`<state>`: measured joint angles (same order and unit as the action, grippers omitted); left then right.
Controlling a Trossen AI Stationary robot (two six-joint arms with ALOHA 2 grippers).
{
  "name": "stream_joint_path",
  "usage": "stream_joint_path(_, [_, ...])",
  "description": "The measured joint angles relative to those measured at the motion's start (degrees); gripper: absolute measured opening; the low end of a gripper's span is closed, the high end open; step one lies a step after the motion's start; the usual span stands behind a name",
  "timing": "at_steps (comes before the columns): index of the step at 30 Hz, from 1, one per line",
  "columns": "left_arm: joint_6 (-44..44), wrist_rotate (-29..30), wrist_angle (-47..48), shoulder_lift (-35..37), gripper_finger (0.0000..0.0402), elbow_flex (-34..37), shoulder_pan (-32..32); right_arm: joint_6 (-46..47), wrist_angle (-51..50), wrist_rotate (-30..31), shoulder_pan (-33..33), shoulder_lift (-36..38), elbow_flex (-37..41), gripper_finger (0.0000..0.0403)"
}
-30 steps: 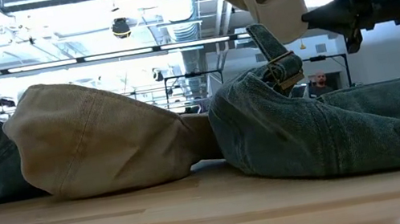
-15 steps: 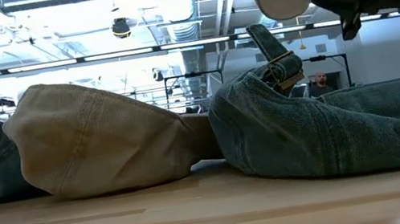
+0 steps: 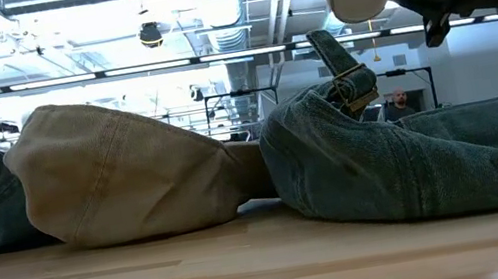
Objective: Pick & Place hat
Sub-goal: Put the right brown cap into the right transparent bin
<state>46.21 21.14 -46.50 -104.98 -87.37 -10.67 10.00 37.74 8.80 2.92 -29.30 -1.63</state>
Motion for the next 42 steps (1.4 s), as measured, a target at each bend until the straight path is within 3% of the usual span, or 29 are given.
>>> stream_joint_path(7, [-4.7, -1.0, 0.4, 2.3, 0.0264, 0.0, 2.4, -0.2, -0.5, 0.5, -0.6, 0.0, 0.0, 0.0002])
stream_joint_path(17, [-13.3, -15.4, 13.7, 5.5, 0.0264, 0.0, 8.7, 0.0, -2.0, 2.8, -2.6, 0.0, 0.0, 0.0002])
stream_joint_path(27, [-7.5, -11.5, 20.8, 5.6, 0.0264, 0.0, 8.6, 0.0, -1.8, 3.4, -2.6, 0.0, 0.0, 0.0002])
stream_joint_path(33, [-16.2, -18.9, 22.4, 5.2, 0.0264, 0.0, 8.9, 0.0, -1.7, 3.4, -2.6, 0.0, 0.0, 0.0002])
stream_joint_path(42, [-13.3, -18.7, 17.0, 2.4, 0.0264, 0.0, 9.3, 0.1, -1.3, 3.4, -2.6, 0.0, 0.0, 0.0002])
